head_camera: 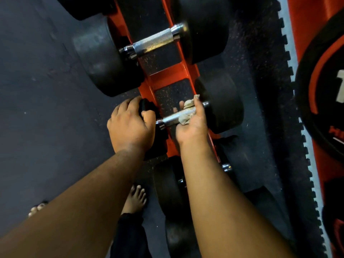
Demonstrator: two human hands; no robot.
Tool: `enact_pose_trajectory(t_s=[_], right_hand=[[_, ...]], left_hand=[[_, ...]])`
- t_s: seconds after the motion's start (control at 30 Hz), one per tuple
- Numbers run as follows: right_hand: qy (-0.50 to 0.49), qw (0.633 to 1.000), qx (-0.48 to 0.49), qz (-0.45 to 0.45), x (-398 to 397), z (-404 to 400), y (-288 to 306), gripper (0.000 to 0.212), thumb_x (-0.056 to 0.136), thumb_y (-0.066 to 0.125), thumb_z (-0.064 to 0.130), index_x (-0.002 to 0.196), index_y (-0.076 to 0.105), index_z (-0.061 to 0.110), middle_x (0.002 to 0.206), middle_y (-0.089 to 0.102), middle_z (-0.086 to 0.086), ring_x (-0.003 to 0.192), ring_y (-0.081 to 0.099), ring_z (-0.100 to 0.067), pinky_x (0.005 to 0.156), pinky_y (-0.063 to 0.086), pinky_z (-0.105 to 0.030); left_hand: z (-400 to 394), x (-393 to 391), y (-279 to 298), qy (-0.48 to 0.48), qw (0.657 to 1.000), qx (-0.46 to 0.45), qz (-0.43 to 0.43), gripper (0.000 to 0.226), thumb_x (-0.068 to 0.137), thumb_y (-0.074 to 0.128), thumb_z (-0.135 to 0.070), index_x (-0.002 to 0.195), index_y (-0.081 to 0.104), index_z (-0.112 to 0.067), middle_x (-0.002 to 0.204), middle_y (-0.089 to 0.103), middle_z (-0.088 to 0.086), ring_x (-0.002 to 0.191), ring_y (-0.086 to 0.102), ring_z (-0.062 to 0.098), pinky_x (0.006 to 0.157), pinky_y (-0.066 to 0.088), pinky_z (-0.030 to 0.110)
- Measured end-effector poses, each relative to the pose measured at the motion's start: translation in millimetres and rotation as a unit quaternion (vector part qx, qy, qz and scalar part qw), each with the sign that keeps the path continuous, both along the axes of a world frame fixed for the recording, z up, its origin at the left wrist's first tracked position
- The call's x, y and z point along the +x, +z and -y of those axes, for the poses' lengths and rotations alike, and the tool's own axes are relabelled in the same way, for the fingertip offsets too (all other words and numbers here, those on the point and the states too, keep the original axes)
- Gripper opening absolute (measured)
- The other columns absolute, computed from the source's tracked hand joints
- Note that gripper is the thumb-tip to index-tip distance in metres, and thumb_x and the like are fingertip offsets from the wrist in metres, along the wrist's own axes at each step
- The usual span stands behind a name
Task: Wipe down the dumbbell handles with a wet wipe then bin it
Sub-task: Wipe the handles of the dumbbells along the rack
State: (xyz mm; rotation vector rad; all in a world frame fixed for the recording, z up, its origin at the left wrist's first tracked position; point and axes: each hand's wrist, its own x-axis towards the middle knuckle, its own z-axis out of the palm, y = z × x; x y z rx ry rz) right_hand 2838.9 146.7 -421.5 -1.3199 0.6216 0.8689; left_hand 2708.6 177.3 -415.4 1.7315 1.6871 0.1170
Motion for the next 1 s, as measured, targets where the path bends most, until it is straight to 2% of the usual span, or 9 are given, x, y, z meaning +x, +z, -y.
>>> enact_pose_trajectory(t_s=[0.27,0.33,0.4,0.5,0.6,0.67,0.8,0.87,1.0], right_hand=[[0.004,0.992,-0.128,-0.019,-7.8,-6.9,7.6,0.017,0.080,0.076,0.017,0.096,0.072,0.013,0.090,0.073,-0.003,0.088,0.070,-0.020,0.079,0.055,-0.034],[0.046,0.994,-0.096,-0.005,-4.9,-10.6,1.9,0.002,0.085,0.071,0.012,0.087,0.070,0.014,0.081,0.070,0.002,0.086,0.066,-0.016,0.085,0.050,-0.031],[0.060,0.996,-0.070,-0.012,-1.1,-10.4,-6.4,0.018,0.091,0.065,0.014,0.074,0.064,0.020,0.072,0.065,0.008,0.082,0.062,-0.011,0.081,0.048,-0.027],[0.038,0.998,-0.051,-0.001,-6.6,-2.5,-6.0,0.006,0.091,0.066,0.015,0.086,0.069,0.015,0.084,0.069,0.003,0.084,0.064,-0.012,0.082,0.050,-0.027],[0.004,0.996,-0.083,0.013,-26.6,5.5,-7.7,0.052,0.069,0.081,0.020,0.118,0.068,0.006,0.114,0.073,-0.013,0.103,0.070,-0.029,0.094,0.055,-0.044],[0.001,0.996,-0.093,0.015,-35.1,1.2,-3.1,0.051,0.063,0.083,0.022,0.111,0.070,0.009,0.112,0.073,-0.012,0.105,0.069,-0.032,0.101,0.051,-0.053],[0.042,0.996,-0.075,0.001,-20.9,-11.0,-12.0,0.005,0.086,0.074,0.020,0.084,0.072,0.017,0.095,0.073,-0.004,0.104,0.069,-0.025,0.106,0.047,-0.045],[0.071,0.995,-0.063,-0.019,-16.4,-12.4,-14.4,0.017,0.090,0.072,0.025,0.074,0.074,0.020,0.085,0.070,0.001,0.093,0.066,-0.019,0.102,0.048,-0.042],[0.070,0.996,-0.056,-0.028,-31.3,7.3,-10.2,0.035,0.089,0.072,0.021,0.122,0.071,0.011,0.107,0.072,-0.005,0.106,0.069,-0.025,0.099,0.053,-0.043]], left_hand=[[-0.5,-0.6,-2.7,-0.008,1.000,0.005,-0.005,0.066,0.083,0.032,-0.042,0.137,0.062,-0.019,0.138,0.062,0.008,0.130,0.051,0.031,0.103,0.040,0.045],[-0.8,-0.8,-2.0,-0.010,1.000,0.005,-0.001,0.067,0.083,0.032,-0.043,0.137,0.062,-0.018,0.138,0.062,0.008,0.130,0.051,0.031,0.103,0.040,0.045],[-1.1,-1.2,-1.6,-0.009,1.000,0.005,0.003,0.068,0.083,0.031,-0.043,0.138,0.062,-0.018,0.137,0.062,0.008,0.130,0.051,0.031,0.103,0.040,0.045],[0.4,-2.9,-1.7,-0.012,1.000,0.008,0.003,0.068,0.082,0.031,-0.043,0.137,0.062,-0.018,0.136,0.063,0.008,0.129,0.052,0.031,0.103,0.040,0.045],[-1.2,-2.3,-3.2,-0.014,1.000,0.007,0.002,0.068,0.081,0.031,-0.043,0.136,0.063,-0.018,0.134,0.064,0.009,0.126,0.054,0.033,0.101,0.042,0.045],[-1.1,-2.5,-1.7,-0.014,1.000,0.005,0.004,0.068,0.082,0.031,-0.043,0.136,0.063,-0.017,0.134,0.064,0.010,0.126,0.054,0.034,0.100,0.042,0.046],[-3.6,-1.6,-5.1,-0.014,1.000,0.008,0.000,0.068,0.082,0.031,-0.043,0.137,0.063,-0.018,0.136,0.063,0.010,0.128,0.053,0.033,0.101,0.042,0.046],[-1.5,-2.7,-5.2,-0.016,1.000,0.015,-0.003,0.068,0.082,0.032,-0.043,0.136,0.063,-0.017,0.136,0.063,0.010,0.128,0.053,0.033,0.100,0.042,0.046],[-1.2,-2.9,-9.4,-0.010,1.000,0.015,-0.013,0.067,0.083,0.033,-0.043,0.137,0.064,-0.018,0.137,0.063,0.010,0.129,0.054,0.034,0.101,0.043,0.048]])
